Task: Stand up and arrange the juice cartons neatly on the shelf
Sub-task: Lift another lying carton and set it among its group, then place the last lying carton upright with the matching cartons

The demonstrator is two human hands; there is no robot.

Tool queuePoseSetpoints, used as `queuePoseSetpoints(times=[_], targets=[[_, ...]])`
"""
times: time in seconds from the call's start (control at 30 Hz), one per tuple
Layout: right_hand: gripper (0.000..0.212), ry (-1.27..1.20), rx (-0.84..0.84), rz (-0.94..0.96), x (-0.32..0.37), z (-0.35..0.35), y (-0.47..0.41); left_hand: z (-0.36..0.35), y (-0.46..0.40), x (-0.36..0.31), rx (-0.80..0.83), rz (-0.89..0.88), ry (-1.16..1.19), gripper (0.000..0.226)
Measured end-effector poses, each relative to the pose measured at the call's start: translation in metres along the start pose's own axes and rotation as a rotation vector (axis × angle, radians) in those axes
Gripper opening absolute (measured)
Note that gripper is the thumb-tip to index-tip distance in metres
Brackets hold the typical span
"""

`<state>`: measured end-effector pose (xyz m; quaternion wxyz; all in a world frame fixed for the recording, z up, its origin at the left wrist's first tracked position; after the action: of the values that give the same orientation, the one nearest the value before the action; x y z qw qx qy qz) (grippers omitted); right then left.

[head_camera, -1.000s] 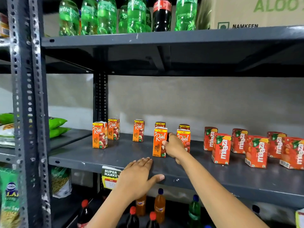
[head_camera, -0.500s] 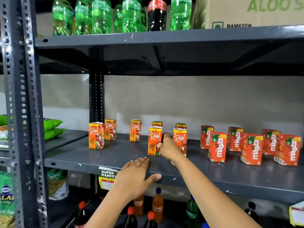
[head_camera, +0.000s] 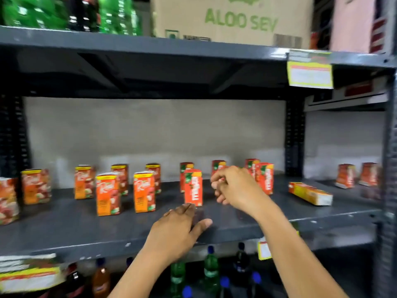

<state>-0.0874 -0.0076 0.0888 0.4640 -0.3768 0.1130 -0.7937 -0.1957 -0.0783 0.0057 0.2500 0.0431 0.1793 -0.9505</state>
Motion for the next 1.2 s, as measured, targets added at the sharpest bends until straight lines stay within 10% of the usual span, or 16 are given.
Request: queuePoseSetpoints(times=[0.23, 0.4, 0.53, 0.77, 0.97, 1.2], targets=[[0.037, 0.419, -0.076, -0.311, -0.169, 0.116, -0.006, -0.036, -0.021, -0.085, 0.083, -0.091, 0.016, 0.073], [0.047, 0.604, 0.26, -0.574, -0.254, 0.141, 0.004, -0.045, -0.032, -0.098, 0.062, -0.083, -0.043, 0.092], [0.042, 0.239, 0.355, -0.763, -0.283, 0.134, 0.001, -0.048, -0.037, -0.096, 0.059, -0.065, -0.036, 0.143], [0.029, 0.094, 0.366, -0.818, -0.277, 0.095, -0.001, -0.043, -0.031, -0.098, 0.042, -0.069, -0.063, 0.125], [0.035, -0.405, -0.22, -0.53, -0.253, 0.104, -0.005, -0.039, -0.025, -0.101, 0.088, -0.076, -0.061, 0.074], [0.045, -1.254, -0.431, -0.21, -0.158, 0.109, 0.023, -0.048, -0.024, -0.085, 0.119, -0.064, -0.122, 0.106]])
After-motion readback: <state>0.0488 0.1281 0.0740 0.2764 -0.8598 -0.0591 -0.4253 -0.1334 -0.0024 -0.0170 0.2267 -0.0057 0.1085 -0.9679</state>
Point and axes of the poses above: each hand's wrist, its own y-axis away from the middle knuckle, its own z-axis out of the back of the hand, x = y × z, the point moved 9 cm from there along -y, towards the middle knuckle, and after that the axes turned 12 degrees about z, right-handed, at the moved point
